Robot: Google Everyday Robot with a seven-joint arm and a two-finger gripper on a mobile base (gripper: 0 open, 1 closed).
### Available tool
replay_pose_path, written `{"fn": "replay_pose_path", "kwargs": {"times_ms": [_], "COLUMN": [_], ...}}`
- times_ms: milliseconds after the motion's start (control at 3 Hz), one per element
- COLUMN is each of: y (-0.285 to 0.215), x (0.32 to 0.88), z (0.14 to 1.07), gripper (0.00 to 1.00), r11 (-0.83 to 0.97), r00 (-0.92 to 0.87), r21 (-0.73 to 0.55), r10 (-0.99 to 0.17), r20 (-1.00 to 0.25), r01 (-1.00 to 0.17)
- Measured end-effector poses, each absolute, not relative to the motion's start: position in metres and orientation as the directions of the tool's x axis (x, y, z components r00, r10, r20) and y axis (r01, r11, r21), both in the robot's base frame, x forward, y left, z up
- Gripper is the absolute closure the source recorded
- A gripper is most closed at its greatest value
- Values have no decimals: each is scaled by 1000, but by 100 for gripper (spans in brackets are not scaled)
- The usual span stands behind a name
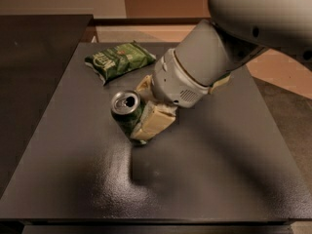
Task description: Knock green can over
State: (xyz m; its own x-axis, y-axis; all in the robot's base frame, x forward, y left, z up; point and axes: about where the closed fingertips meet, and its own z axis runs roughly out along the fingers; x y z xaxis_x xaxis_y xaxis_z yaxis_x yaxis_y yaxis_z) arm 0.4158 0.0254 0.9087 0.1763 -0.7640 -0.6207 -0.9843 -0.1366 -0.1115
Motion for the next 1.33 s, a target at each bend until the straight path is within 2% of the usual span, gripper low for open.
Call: {"fn": "replay_pose_path", "kwargs": {"times_ms": [333,1000,1333], "y": [29,6,-9], "x": [427,462,478], "z": [927,903,891], "gripper": [100,100,82], "r11": [-160,-208,-213], "r00": [218,226,217], "r21": [-158,-129,-131], "r10": [-844,-963,-976], "r20": [-490,-146,-13], "r01": [-974,-970,-968]}}
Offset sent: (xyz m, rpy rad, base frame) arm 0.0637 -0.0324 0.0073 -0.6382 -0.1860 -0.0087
